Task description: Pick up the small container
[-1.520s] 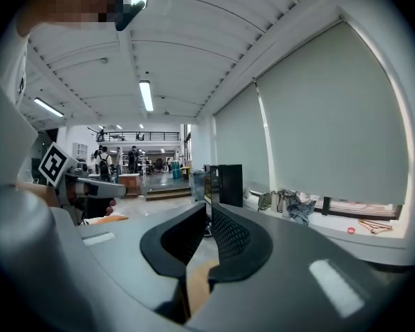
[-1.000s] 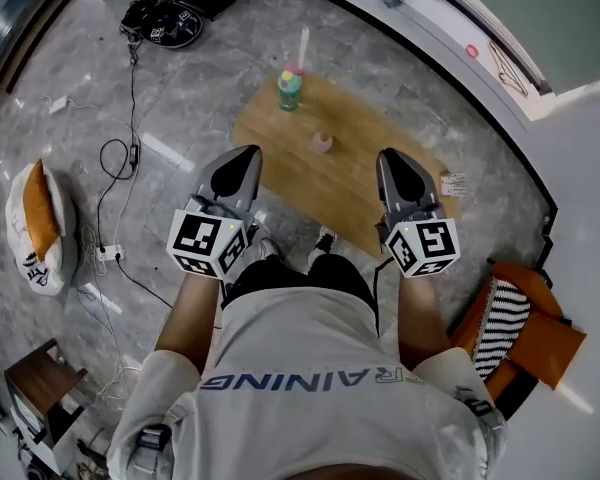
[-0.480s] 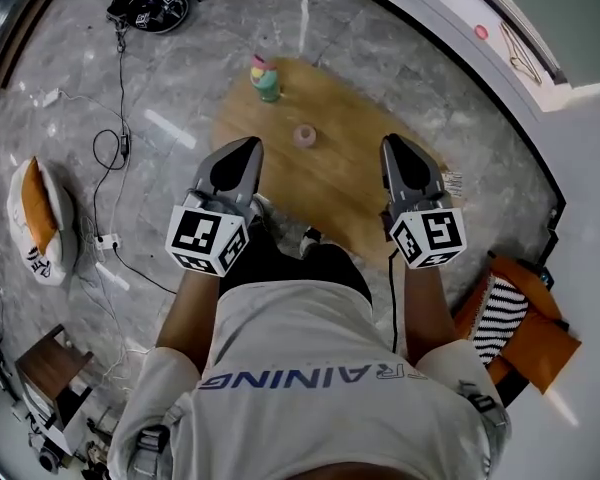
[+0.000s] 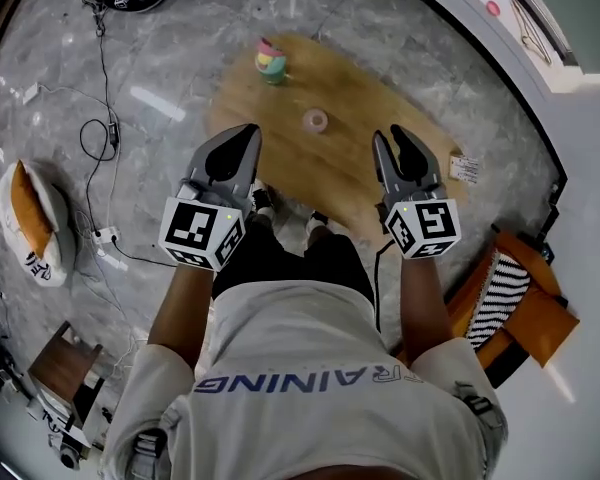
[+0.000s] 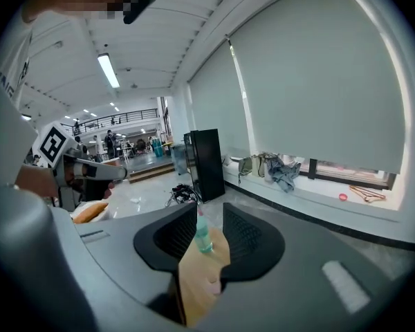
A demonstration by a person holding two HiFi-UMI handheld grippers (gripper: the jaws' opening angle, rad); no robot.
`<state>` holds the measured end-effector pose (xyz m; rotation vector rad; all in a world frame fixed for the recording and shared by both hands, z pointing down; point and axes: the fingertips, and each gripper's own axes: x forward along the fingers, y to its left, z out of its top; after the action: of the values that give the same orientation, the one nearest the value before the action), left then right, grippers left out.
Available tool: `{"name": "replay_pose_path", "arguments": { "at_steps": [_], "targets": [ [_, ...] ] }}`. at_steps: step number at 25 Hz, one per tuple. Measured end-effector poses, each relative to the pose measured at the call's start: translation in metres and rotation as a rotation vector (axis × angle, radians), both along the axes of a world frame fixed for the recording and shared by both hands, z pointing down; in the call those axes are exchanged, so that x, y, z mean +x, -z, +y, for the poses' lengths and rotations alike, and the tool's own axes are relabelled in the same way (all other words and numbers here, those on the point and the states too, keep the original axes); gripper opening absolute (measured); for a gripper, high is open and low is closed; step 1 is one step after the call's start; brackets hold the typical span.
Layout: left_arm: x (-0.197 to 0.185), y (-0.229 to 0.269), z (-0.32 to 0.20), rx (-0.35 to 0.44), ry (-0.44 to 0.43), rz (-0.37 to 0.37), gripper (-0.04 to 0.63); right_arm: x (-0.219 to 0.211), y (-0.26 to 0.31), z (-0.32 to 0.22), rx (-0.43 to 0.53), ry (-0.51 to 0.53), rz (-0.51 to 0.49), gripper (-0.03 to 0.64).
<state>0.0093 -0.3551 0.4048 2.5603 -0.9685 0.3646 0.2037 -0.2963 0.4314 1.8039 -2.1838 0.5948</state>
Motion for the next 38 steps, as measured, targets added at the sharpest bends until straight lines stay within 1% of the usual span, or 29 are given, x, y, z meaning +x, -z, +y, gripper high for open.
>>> {"name": "replay_pose_path", "arguments": {
  "at_steps": [3, 5, 8, 10, 11, 14, 15, 18, 22, 28, 30, 34, 38],
  "targets": [
    [-0.011, -0.021, -0.004, -0.020, 0.000, -0.013, 0.003, -0.012, -0.037, -0.009, -0.044, 0.008, 0.004, 0.153],
    [-0.018, -0.033, -0.005, -0.028, 0.009, -0.016, 0.003, -0.020, -0.064, -0.015, -0.076, 0.027, 0.007, 0.199],
    [-0.026, -0.047, -0.008, -0.040, 0.028, -0.023, 0.003, -0.030, -0.095, -0.022, -0.107, 0.062, 0.008, 0.313],
    [-0.029, -0.055, -0.008, -0.053, 0.038, -0.025, 0.003, -0.035, -0.108, -0.024, -0.121, 0.079, 0.019, 0.416],
    [-0.029, -0.058, -0.008, -0.060, 0.040, -0.024, 0.003, -0.038, -0.111, -0.024, -0.127, 0.089, 0.028, 0.452],
    [-0.030, -0.063, -0.007, -0.071, 0.040, -0.023, 0.003, -0.045, -0.118, -0.022, -0.144, 0.116, 0.050, 0.529],
    [-0.029, -0.065, -0.007, -0.073, 0.040, -0.024, 0.003, -0.046, -0.120, -0.022, -0.150, 0.119, 0.046, 0.544],
    [-0.026, -0.069, -0.008, -0.080, 0.036, -0.025, 0.003, -0.046, -0.133, -0.019, -0.177, 0.123, 0.019, 0.563],
    [-0.022, -0.083, -0.005, -0.086, 0.030, -0.038, 0.003, -0.047, -0.169, -0.015, -0.218, 0.138, 0.017, 0.565],
    [-0.022, -0.125, 0.008, -0.125, 0.024, -0.070, 0.003, -0.049, -0.247, -0.019, -0.233, 0.132, 0.027, 0.552],
    [-0.020, -0.138, 0.009, -0.136, 0.023, -0.074, 0.003, -0.050, -0.278, -0.021, -0.251, 0.131, 0.020, 0.522],
    [-0.020, -0.171, 0.014, -0.164, 0.003, -0.094, 0.003, -0.055, -0.338, -0.028, -0.287, 0.129, 0.023, 0.535],
    [-0.029, -0.206, 0.010, -0.189, -0.001, -0.123, 0.003, -0.060, -0.382, -0.044, -0.280, 0.129, 0.041, 0.530]
  ]
}}
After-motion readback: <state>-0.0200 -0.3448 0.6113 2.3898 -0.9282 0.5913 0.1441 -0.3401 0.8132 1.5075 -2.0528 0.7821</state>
